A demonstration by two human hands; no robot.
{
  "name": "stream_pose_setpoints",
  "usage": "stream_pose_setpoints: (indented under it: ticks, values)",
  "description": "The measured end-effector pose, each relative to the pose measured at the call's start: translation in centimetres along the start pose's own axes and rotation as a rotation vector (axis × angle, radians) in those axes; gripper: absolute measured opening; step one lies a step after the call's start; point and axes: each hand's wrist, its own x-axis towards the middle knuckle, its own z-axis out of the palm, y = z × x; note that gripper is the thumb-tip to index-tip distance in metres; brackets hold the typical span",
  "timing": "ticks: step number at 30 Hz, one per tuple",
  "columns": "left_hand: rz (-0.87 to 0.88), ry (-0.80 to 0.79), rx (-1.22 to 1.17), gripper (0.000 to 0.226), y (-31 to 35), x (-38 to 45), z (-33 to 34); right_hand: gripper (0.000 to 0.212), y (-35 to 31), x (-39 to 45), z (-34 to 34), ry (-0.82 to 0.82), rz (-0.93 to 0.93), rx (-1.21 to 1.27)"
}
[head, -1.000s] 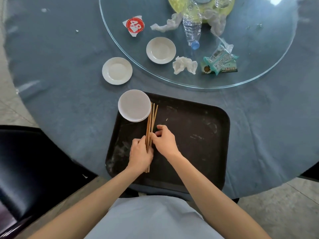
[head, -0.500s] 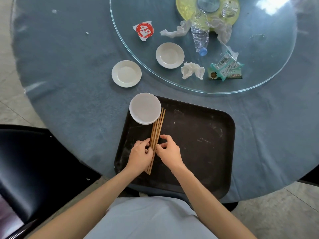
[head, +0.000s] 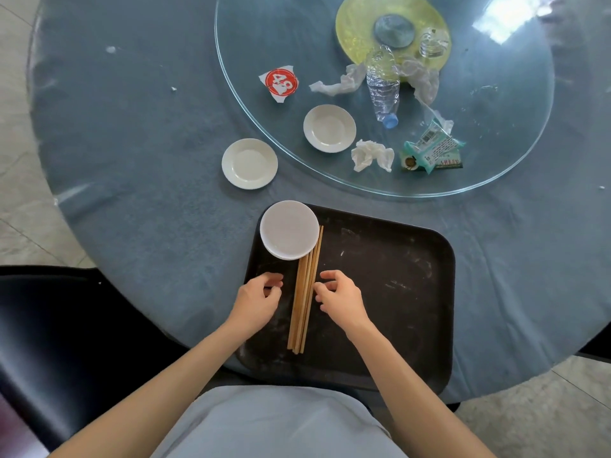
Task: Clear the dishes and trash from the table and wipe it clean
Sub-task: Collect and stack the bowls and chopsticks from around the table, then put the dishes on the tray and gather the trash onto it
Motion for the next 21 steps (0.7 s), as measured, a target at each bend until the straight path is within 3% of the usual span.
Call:
stream_pose_setpoints:
  ticks: [4,9,16,21]
  values:
    - [0.077,0.095,-0.04,0.018,2.0,2.3,-4.3,0.034,-4.3,0.8,-3.1,0.128,-0.108,0.093]
    - [0.122,0.283,-0.083,0.018,5.9,7.6,-10.9,0.027,-12.0,3.8,-6.4,0.23,-0.261,0.136]
    - [0.039,0.404,-0.112,0.022,9.8,15.5,-15.0,0.019,-19.6,9.1,-6.0,0.183,-0.253,0.176]
    - [-0.034,0.372,-0.052,0.037,9.2,19.4,-15.4,0.024,-20.9,12.2,-1.0,0.017,-0.159,0.035]
